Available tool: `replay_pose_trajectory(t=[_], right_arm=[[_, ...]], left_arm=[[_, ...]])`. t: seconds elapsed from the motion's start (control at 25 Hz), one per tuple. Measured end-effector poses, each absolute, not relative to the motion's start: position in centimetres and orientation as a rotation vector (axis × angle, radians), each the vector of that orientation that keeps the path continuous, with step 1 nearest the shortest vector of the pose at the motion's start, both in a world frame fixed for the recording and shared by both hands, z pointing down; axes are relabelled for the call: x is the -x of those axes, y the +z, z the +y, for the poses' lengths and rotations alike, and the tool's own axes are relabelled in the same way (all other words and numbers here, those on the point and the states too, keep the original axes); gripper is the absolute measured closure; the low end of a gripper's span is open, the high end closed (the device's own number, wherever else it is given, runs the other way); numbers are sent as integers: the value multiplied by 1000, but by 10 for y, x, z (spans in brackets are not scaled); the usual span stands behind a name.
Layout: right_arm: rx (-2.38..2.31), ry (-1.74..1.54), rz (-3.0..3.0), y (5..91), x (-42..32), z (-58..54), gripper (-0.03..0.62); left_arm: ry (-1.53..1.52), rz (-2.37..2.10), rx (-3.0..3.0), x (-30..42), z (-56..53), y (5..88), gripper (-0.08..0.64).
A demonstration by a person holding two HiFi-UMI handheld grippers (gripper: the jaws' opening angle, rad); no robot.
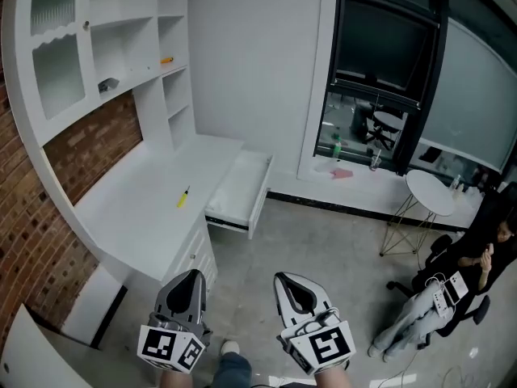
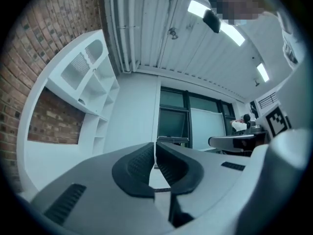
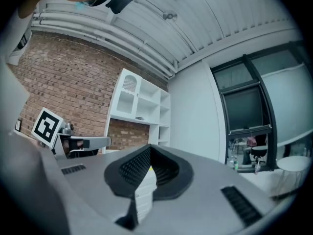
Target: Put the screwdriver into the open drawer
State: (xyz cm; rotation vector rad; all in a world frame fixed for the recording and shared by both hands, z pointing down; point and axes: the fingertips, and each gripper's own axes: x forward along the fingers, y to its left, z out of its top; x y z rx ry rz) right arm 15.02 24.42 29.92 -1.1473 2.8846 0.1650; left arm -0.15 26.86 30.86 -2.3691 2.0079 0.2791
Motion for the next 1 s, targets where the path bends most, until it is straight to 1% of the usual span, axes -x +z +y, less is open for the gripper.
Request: replay_pose_trajectory(t=[0.28,0.48,0.76,1.0], right_arm=[[1227,187,2881,296,-79,128,581],[1243,212,2882,292,-38,69,581],[1277,163,2917,311,-32,6,581],[1193,74,2948,330,-26,-72,581]], left_arm=[[140,1969,2376,67,147,314,548],[78,1941,2379,99,81,315,548],[72,2074,2331,137,19,336,548],[82,2189,2294,160,-48,354,548]])
